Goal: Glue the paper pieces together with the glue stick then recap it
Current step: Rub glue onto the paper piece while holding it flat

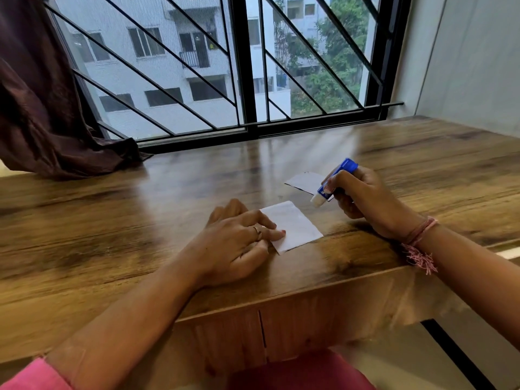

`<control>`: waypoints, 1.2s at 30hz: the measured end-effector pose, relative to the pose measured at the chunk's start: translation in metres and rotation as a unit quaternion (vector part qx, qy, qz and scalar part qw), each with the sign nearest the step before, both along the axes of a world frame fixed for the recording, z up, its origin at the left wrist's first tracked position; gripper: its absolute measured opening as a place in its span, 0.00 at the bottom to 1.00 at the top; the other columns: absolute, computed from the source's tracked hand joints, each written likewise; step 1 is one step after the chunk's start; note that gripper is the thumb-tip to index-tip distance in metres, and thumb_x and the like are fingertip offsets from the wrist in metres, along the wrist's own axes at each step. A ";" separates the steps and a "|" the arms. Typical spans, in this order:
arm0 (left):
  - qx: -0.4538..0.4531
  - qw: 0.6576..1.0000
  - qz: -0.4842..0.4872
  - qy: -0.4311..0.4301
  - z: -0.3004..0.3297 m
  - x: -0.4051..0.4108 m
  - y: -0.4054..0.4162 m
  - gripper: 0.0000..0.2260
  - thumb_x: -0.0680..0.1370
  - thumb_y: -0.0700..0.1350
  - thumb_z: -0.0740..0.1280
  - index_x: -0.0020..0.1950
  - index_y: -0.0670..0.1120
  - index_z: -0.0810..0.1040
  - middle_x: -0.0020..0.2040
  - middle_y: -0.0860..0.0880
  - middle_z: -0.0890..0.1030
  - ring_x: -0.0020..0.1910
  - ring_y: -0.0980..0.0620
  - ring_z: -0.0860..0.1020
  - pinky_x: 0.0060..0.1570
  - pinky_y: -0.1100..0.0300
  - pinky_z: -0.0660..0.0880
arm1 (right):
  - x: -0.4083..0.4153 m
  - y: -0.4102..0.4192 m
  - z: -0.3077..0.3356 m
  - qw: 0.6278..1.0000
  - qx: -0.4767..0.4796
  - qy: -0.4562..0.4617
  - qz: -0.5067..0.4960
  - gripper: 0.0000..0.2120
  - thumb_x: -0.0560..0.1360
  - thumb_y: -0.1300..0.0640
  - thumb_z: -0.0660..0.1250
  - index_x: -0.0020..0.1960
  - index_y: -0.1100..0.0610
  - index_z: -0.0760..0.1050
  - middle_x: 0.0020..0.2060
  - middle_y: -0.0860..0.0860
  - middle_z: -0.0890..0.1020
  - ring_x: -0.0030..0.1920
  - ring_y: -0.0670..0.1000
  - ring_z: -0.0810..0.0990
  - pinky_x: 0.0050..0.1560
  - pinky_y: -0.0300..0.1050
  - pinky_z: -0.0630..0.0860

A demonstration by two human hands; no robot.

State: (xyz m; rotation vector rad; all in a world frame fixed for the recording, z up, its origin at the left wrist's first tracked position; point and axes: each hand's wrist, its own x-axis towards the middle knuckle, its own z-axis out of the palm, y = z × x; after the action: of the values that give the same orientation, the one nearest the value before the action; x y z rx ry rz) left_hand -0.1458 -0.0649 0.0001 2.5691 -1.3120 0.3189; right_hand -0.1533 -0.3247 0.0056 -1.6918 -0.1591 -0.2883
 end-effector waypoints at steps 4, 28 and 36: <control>0.013 1.000 0.002 0.012 0.000 -0.002 -0.006 0.28 0.73 0.58 0.44 0.67 0.59 0.73 0.59 0.57 0.73 0.55 0.57 0.61 0.55 0.57 0.54 | -0.002 0.000 0.000 1.000 0.003 0.015 -0.001 0.06 0.74 0.56 0.64 0.43 0.58 0.75 0.24 0.45 0.69 0.25 0.45 0.62 0.22 0.36 0.59; -0.028 0.997 0.047 0.064 -0.008 0.003 -0.006 0.28 0.71 0.61 0.43 0.65 0.62 0.73 0.61 0.64 0.71 0.58 0.60 0.58 0.53 0.59 0.50 | -0.021 0.021 -0.009 0.970 -0.184 -0.032 -0.152 0.07 0.71 0.54 0.67 0.35 0.54 0.74 0.26 0.46 0.74 0.23 0.41 0.68 0.30 0.40 0.64; -0.034 0.997 0.041 0.061 -0.008 0.004 -0.005 0.27 0.71 0.60 0.44 0.64 0.62 0.73 0.59 0.66 0.70 0.58 0.61 0.58 0.52 0.60 0.50 | -0.024 0.023 -0.007 0.969 -0.206 -0.045 -0.129 0.08 0.71 0.56 0.68 0.35 0.57 0.76 0.28 0.49 0.73 0.25 0.42 0.68 0.27 0.32 0.64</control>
State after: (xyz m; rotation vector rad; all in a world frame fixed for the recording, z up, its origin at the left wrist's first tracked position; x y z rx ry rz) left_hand -0.1415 -0.0696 -0.0075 2.5467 -1.1361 0.2142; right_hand -0.1778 -0.3012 -0.0011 -2.1176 -0.0674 -0.5566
